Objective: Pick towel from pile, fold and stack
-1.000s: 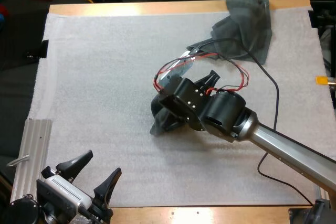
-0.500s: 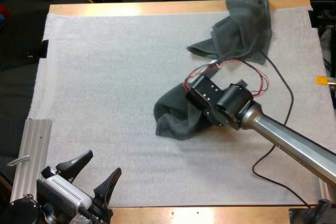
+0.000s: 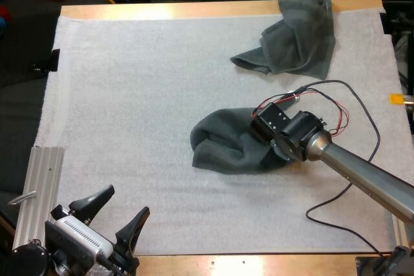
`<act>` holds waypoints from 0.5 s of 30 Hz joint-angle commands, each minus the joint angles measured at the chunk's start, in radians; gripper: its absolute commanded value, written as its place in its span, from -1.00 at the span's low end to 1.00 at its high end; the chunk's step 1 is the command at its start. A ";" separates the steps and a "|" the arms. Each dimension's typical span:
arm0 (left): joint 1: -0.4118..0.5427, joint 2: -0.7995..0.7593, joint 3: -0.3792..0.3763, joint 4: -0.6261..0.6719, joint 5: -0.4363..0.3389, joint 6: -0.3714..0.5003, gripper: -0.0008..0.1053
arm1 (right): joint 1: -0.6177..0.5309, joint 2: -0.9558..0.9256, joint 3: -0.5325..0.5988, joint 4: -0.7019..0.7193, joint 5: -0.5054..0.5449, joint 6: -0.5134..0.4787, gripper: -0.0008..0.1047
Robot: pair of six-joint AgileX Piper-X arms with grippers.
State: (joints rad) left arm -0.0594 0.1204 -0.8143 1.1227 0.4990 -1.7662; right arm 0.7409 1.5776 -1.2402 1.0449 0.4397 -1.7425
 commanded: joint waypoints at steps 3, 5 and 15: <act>-0.004 0.000 -0.007 0.003 0.006 -0.006 0.33 | -0.005 -0.007 0.001 0.012 0.005 0.035 -0.23; -0.004 0.000 -0.007 0.003 0.006 -0.006 0.33 | -0.005 -0.007 0.001 0.017 0.005 0.053 0.05; -0.004 0.000 -0.007 0.015 0.006 -0.006 0.33 | -0.005 -0.107 0.001 0.078 0.005 0.115 0.31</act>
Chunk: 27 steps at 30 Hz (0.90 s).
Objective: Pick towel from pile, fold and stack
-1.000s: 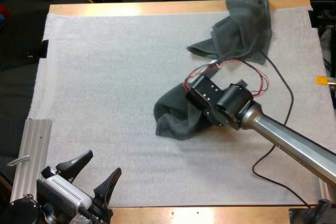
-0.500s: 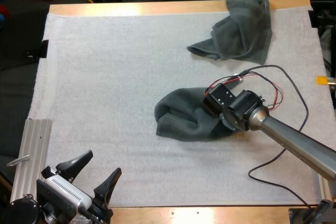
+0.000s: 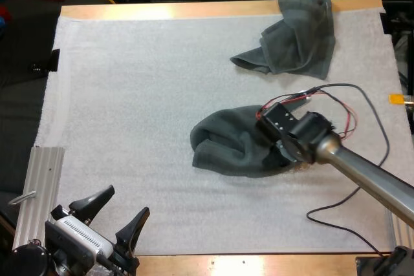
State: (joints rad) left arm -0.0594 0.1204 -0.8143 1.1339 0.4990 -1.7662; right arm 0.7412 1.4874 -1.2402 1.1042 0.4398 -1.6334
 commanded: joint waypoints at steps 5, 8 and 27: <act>-0.004 0.000 -0.007 0.024 0.006 -0.006 0.33 | -0.003 -0.122 0.001 0.046 -0.020 0.062 0.31; -0.004 0.000 -0.007 0.024 0.006 -0.006 0.33 | -0.003 -0.187 0.001 0.055 -0.049 0.099 0.31; -0.004 0.183 -0.007 0.099 0.006 -0.006 0.33 | -0.003 -0.540 0.001 0.113 -0.127 0.300 0.31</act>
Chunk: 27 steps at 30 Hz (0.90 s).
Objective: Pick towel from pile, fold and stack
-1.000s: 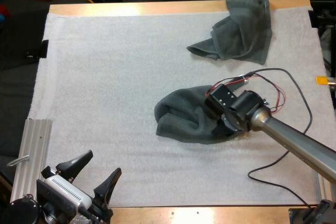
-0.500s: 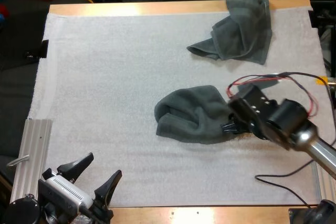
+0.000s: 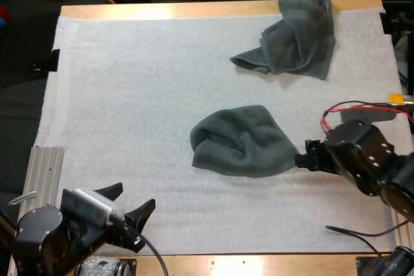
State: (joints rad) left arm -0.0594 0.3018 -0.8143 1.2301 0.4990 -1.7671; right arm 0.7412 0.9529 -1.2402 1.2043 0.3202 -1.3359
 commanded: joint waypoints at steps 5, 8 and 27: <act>-0.004 0.044 -0.007 -0.001 0.006 -0.005 0.33 | -0.003 -0.054 0.001 0.015 -0.010 0.049 0.31; -0.004 0.058 -0.007 -0.001 0.006 -0.005 0.33 | -0.003 -0.071 0.008 0.045 -0.002 0.057 0.31; -0.004 0.064 0.021 0.008 0.059 -0.031 0.33 | -0.010 -0.134 0.277 -0.080 -0.054 0.098 0.31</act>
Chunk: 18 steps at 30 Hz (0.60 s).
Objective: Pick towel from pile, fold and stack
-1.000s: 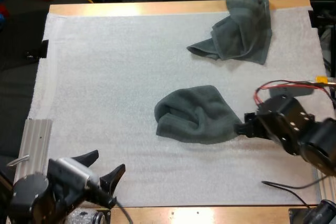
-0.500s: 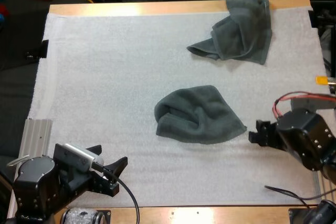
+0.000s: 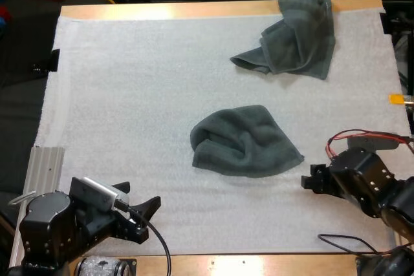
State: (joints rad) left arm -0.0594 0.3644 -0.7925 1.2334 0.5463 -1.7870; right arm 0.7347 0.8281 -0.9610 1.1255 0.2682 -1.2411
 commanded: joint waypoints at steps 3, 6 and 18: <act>-0.004 0.001 -0.001 0.013 0.012 -0.011 0.33 | -0.054 -0.009 0.026 -0.018 -0.052 0.012 0.31; -0.004 0.001 -0.001 0.020 0.012 -0.011 0.33 | -0.136 -0.009 0.046 -0.061 -0.128 -0.004 0.31; -0.004 0.001 -0.001 0.020 0.012 -0.011 0.33 | -0.450 -0.007 0.190 -0.259 -0.482 -0.038 0.31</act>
State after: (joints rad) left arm -0.0594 0.3644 -0.7925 1.2537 0.5477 -1.7881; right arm 0.2880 0.8281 -0.7729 0.8714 -0.1914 -1.2708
